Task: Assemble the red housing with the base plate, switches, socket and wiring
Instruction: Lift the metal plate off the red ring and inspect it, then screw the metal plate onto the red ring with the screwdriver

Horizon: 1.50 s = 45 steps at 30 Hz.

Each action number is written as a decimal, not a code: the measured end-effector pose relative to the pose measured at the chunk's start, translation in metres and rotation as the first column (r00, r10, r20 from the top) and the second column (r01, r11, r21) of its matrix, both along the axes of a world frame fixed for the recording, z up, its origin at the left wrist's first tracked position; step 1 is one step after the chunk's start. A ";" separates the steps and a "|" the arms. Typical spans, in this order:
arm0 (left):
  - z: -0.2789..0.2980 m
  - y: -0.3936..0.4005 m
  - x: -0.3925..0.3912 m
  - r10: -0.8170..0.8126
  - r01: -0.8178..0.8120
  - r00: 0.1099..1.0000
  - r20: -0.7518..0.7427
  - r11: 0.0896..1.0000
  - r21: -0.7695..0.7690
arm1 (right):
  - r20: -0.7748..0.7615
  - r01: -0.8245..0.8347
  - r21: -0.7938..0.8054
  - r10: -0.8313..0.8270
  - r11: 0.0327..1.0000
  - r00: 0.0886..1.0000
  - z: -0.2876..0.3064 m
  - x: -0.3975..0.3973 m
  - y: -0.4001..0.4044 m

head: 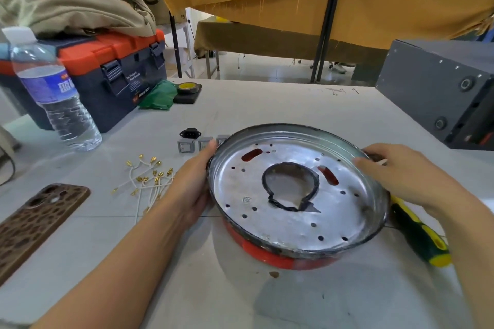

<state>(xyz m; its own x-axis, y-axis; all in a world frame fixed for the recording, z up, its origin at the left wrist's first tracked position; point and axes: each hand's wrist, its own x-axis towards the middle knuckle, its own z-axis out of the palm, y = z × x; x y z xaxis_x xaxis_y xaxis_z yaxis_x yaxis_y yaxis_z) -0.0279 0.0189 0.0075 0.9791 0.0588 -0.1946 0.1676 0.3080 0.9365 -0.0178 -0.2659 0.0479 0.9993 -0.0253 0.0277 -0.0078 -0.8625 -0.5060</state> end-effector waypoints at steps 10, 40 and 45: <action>-0.004 0.000 -0.007 -0.081 0.077 0.996 0.033 0.992 0.102 | 0.114 -0.468 -0.024 0.468 0.883 0.876 0.027 -0.019 0.074; -0.001 0.009 -0.008 -0.210 0.184 0.978 -0.002 0.850 0.493 | -0.377 -0.553 0.071 0.535 0.830 0.756 0.008 -0.001 0.088; -0.004 0.008 -0.009 -0.153 0.156 0.988 -0.036 0.926 0.343 | -0.358 -0.536 0.101 0.534 0.838 0.766 0.007 -0.007 0.086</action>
